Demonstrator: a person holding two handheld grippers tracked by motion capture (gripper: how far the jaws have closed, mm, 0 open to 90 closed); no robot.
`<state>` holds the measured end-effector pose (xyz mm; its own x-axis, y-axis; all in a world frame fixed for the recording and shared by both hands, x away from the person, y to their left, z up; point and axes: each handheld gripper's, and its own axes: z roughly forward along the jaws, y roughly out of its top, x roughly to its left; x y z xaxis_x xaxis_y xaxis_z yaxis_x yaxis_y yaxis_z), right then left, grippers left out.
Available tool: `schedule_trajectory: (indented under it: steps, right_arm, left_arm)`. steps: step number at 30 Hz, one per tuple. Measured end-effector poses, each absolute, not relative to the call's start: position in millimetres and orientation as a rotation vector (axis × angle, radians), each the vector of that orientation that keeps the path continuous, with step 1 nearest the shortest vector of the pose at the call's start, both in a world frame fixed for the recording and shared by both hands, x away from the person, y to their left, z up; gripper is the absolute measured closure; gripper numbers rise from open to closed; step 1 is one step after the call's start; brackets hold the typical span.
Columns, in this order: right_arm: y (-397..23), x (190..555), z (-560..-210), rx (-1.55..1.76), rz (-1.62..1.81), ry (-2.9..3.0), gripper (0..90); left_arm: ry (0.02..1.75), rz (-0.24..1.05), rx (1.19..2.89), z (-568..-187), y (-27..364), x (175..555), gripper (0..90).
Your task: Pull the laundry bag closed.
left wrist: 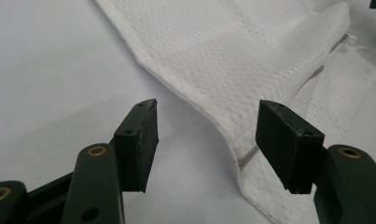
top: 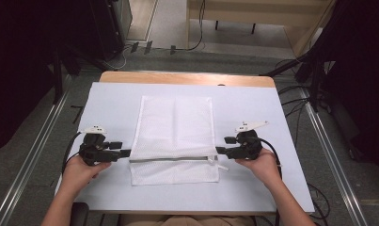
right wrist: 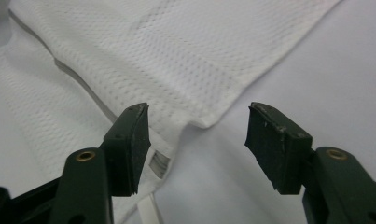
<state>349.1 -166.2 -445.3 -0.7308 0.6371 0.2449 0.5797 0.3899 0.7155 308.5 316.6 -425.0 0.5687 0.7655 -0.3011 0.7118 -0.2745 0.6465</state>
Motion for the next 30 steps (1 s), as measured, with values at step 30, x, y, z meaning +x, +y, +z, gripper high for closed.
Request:
schedule_trajectory:
  steps: [30]
  right_arm:
    - [-222.0,363.5,-460.3,1.269,1.15,2.26,21.7]
  left_arm:
    - [1.341,0.228,1.953,-429.7,344.2,315.2,34.3]
